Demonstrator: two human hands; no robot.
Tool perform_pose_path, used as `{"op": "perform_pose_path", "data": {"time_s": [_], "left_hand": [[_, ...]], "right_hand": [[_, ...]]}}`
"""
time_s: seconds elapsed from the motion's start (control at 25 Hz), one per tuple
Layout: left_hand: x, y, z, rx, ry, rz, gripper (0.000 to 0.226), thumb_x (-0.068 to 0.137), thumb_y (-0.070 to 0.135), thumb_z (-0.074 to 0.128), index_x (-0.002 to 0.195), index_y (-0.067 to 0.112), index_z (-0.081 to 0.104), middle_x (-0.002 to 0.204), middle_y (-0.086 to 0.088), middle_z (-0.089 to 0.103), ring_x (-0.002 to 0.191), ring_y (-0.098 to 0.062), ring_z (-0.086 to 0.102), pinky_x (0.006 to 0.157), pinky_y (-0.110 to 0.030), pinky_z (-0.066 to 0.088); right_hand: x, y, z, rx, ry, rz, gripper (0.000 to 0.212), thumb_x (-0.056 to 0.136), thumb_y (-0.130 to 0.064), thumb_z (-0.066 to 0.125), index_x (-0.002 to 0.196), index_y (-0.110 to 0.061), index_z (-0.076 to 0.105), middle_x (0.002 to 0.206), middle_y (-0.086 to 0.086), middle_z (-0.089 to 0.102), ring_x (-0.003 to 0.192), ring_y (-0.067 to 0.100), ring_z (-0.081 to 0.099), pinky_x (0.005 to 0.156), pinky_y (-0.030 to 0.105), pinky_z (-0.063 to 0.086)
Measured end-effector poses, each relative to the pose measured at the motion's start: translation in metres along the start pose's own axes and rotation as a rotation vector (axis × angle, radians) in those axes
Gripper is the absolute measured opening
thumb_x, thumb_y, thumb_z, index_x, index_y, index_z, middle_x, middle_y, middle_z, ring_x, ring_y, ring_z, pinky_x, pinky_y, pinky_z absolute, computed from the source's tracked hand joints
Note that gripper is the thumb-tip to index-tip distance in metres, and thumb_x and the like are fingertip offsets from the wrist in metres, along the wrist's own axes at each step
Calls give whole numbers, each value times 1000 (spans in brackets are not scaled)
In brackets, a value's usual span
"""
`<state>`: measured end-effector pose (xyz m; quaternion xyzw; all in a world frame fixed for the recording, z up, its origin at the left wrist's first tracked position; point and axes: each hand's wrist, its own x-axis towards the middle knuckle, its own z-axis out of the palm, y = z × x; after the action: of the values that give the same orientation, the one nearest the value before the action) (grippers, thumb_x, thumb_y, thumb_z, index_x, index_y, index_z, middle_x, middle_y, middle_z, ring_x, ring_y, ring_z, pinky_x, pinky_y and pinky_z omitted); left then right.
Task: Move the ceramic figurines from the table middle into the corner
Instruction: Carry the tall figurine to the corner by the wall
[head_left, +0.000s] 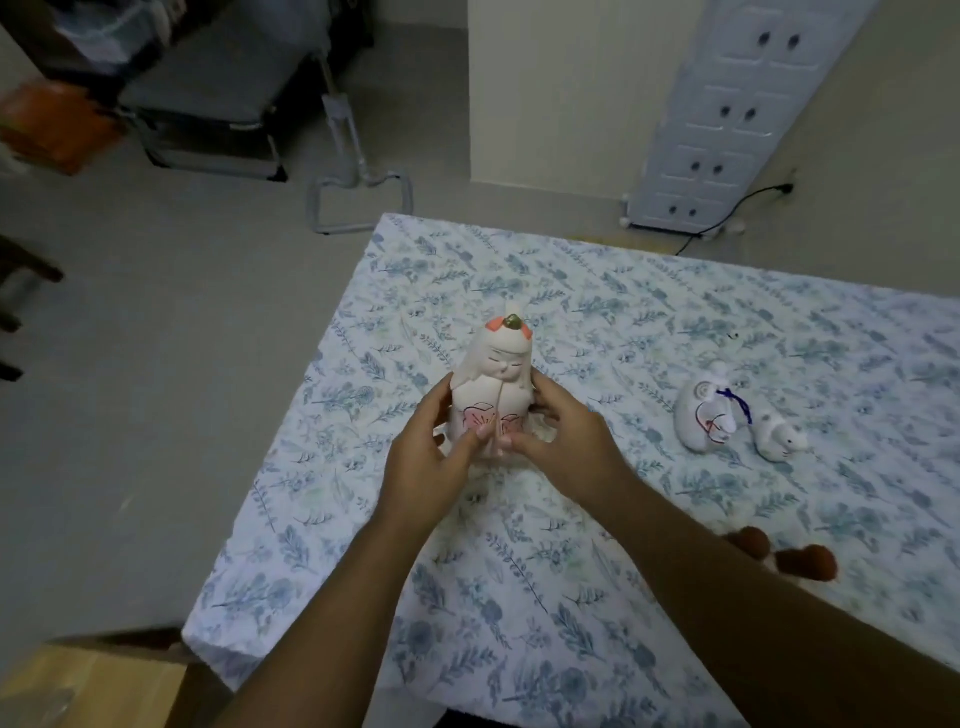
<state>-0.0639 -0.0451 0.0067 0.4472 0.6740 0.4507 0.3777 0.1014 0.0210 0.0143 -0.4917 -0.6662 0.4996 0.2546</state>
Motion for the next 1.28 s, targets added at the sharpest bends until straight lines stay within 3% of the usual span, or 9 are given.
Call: {"op": "perform_pose_path", "data": {"time_s": [0.24, 0.4, 0.56, 0.68, 0.8, 0.88, 1.0, 1.12, 1.28], "left_hand": [[-6, 91, 87, -161, -205, 181, 45, 92, 31, 67, 135, 35, 56, 120, 28, 66, 113, 5, 62, 81, -9, 51], [0, 146, 204, -241, -411, 239, 47, 94, 35, 63, 140, 28, 53, 132, 16, 63, 122, -3, 60, 91, -20, 54], [4, 189, 351, -279, -553, 159, 31, 104, 28, 49, 134, 28, 57, 125, 15, 66, 114, -1, 64, 85, -21, 56], [14, 215, 476, -214, -616, 108, 34, 108, 28, 41, 138, 28, 57, 129, 14, 63, 113, 4, 62, 85, -17, 56], [31, 229, 585, -155, -670, 82, 37, 108, 26, 40, 141, 26, 57, 136, 9, 60, 117, -1, 59, 96, -21, 52], [44, 233, 644, -144, -691, 49, 38, 108, 25, 39, 142, 26, 57, 139, 5, 60, 121, -9, 59, 100, -27, 51], [65, 235, 712, -135, -733, 53, 36, 108, 20, 38, 136, 26, 61, 133, 2, 65, 117, -15, 62, 95, -33, 55], [81, 237, 755, -108, -763, 40, 36, 108, 19, 37, 134, 25, 61, 125, 1, 66, 103, -12, 64, 75, -18, 53], [93, 232, 783, -80, -797, 50, 37, 108, 23, 38, 140, 22, 57, 130, 3, 64, 112, -10, 62, 84, -19, 51]], "right_hand": [[-57, 4, -113, 173, 254, -70, 77, 82, -22, 82, 147, -38, 45, 139, -3, 60, 129, 11, 58, 105, 30, 50], [-100, 34, -217, 301, 526, -10, 79, 75, -12, 85, 141, -33, 47, 131, -12, 66, 121, 5, 64, 97, 25, 55], [-124, 98, -327, 307, 731, 76, 79, 69, -16, 91, 137, -34, 55, 124, -7, 72, 114, 12, 70, 95, 39, 58], [-129, 157, -410, 340, 865, 150, 67, 72, -10, 89, 126, -38, 61, 116, -10, 75, 105, 8, 73, 89, 35, 61], [-120, 216, -483, 329, 994, 202, 59, 74, -17, 88, 128, -28, 65, 111, -11, 74, 101, 7, 72, 80, 19, 60], [-109, 248, -523, 292, 1051, 202, 58, 68, -30, 89, 121, -34, 65, 109, -13, 73, 102, 7, 72, 79, 21, 60], [-92, 293, -575, 235, 1087, 177, 63, 65, -33, 87, 124, -30, 64, 116, -6, 74, 105, 11, 72, 86, 37, 62], [-82, 324, -607, 192, 1101, 146, 60, 74, -10, 86, 129, -20, 63, 116, -5, 73, 107, 6, 70, 88, 32, 61], [-70, 353, -622, 188, 1143, 145, 60, 75, -9, 85, 129, -21, 61, 120, -1, 71, 110, 8, 69, 89, 35, 61]]}}
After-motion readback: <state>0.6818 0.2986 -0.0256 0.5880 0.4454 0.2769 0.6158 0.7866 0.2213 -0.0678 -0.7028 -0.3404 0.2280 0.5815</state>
